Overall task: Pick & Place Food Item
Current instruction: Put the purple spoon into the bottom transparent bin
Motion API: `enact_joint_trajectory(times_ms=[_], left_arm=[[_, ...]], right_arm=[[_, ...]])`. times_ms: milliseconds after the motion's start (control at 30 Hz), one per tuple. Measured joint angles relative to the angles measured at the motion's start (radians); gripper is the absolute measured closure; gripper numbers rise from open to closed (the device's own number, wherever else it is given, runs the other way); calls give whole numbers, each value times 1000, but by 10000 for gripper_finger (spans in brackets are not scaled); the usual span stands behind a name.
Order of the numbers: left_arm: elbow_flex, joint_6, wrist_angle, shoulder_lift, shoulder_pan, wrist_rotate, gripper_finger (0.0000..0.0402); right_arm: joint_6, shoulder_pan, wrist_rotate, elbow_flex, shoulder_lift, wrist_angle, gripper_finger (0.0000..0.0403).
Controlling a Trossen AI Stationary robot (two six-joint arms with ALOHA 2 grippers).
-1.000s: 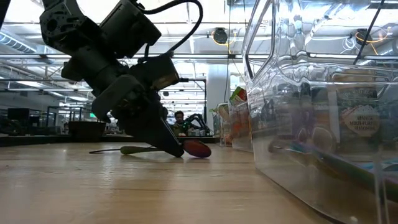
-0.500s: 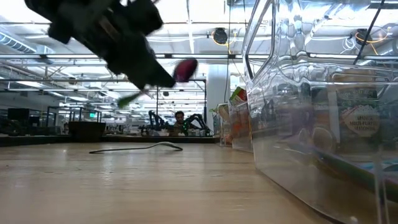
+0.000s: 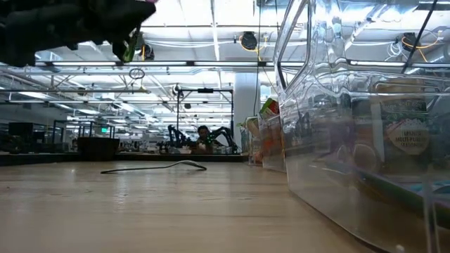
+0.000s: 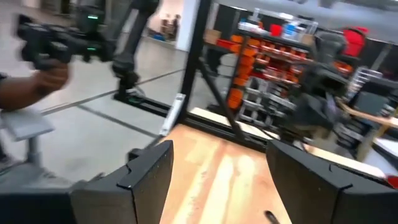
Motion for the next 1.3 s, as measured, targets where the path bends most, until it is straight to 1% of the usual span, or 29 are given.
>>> enact_joint_trajectory(times_ms=[100,167,233,333,467,567,700,800,867,933,1000,1133,1300], left_arm=[[36,20,-10,34,-37,-31,398],[85,35,-13,76,-61,-35,396],[152,61,-27,132,-83,-36,396],[268,95,-98,234,-109,-51,398],[434,112,-164,379,-124,-62,392],[536,150,-208,463,-126,-73,397],[626,147,-270,515,-128,-112,392],[653,154,-341,523,-131,-132,396],[661,153,-355,522,-130,-132,397],[661,153,-354,521,-130,-141,393],[661,147,-354,521,-131,-140,392],[661,144,-349,521,-131,-138,397],[660,122,-348,521,-130,-148,390]], right_arm=[[16,-48,-1,0,39,50,154],[19,-76,-2,0,74,90,154],[13,-99,-2,0,115,143,154],[-11,-124,-1,0,173,248,154],[-33,-133,-2,0,247,398,154],[-71,-133,-2,0,292,469,154],[-145,-133,-2,0,342,530,154],[-172,-133,-2,0,365,568,154],[-176,-133,-3,0,371,583,160],[-177,-132,-3,0,371,601,175],[-172,-132,-3,0,369,604,199],[-161,-137,-2,0,369,597,268],[-164,-154,-1,0,369,560,356]])
